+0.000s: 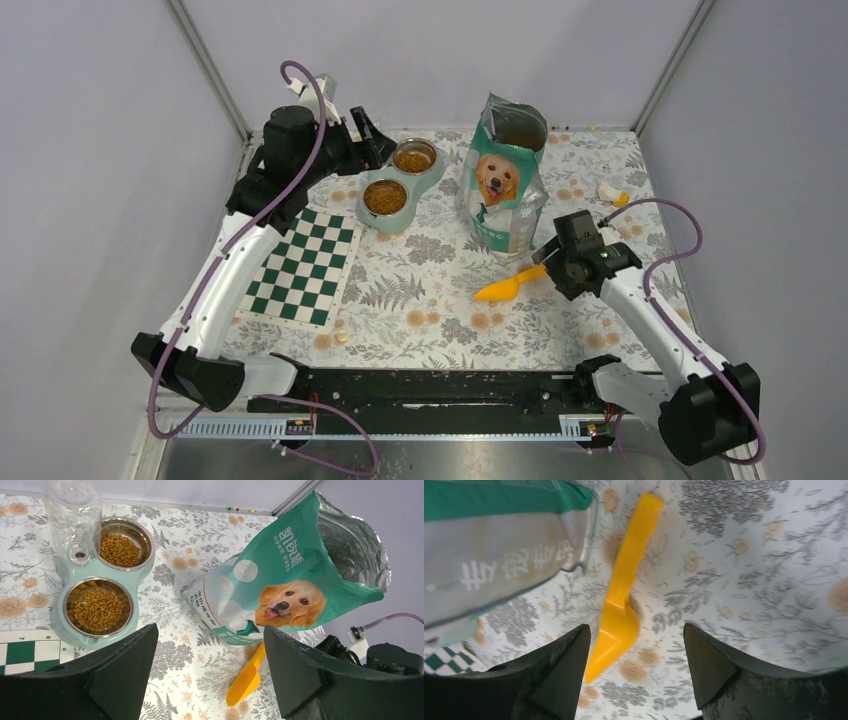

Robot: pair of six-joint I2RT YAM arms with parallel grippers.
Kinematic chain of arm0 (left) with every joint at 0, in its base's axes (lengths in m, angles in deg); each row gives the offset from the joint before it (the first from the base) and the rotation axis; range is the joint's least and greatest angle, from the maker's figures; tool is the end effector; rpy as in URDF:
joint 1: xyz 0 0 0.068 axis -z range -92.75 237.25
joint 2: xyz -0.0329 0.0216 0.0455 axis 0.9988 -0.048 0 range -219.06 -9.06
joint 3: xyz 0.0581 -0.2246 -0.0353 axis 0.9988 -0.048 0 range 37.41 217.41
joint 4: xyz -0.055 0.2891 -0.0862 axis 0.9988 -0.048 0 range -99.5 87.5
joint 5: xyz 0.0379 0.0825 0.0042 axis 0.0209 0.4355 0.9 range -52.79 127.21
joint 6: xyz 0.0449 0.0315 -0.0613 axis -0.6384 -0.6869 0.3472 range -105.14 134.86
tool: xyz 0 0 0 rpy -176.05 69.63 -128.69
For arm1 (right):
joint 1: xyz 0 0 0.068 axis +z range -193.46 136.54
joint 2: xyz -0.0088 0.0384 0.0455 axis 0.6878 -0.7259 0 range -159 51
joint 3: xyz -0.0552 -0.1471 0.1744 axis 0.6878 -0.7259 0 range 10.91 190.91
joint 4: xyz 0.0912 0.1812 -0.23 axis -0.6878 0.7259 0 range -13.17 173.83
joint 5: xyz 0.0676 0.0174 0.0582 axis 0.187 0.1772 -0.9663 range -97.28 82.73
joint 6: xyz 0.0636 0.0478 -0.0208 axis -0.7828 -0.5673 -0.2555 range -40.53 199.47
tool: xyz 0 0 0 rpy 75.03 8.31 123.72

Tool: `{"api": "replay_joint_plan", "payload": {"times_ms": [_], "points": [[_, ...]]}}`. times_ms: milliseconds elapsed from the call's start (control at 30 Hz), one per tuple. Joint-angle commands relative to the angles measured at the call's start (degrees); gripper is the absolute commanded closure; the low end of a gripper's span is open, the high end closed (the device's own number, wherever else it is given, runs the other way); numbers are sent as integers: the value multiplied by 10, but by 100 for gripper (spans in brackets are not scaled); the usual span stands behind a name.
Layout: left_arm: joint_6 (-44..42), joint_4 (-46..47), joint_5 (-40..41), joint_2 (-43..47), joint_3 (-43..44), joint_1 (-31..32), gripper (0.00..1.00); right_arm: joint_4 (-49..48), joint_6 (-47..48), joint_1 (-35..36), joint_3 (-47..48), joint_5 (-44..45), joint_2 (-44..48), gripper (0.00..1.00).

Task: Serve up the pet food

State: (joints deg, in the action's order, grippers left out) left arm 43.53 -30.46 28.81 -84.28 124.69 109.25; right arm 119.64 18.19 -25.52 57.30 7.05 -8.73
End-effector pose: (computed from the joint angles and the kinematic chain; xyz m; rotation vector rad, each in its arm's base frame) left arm 0.3445 -0.1505 0.4106 -0.0054 1.9128 -0.7437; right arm 0.2771 0.0711 0.1792 1.0207 2.3075 0.2453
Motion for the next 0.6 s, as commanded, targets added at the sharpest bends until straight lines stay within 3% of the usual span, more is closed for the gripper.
{"api": "replay_joint_plan", "payload": {"times_ms": [0,300,567], "points": [[-11,13,4,31,-11,-9,21,-92,-89,-4,2,-20,-40,24],[-13,6,-3,35,-18,-17,21,-65,-100,-9,70,20,-177,33],[-14,3,-3,31,-17,-22,21,-74,-109,-8,72,-8,-250,39]]}}
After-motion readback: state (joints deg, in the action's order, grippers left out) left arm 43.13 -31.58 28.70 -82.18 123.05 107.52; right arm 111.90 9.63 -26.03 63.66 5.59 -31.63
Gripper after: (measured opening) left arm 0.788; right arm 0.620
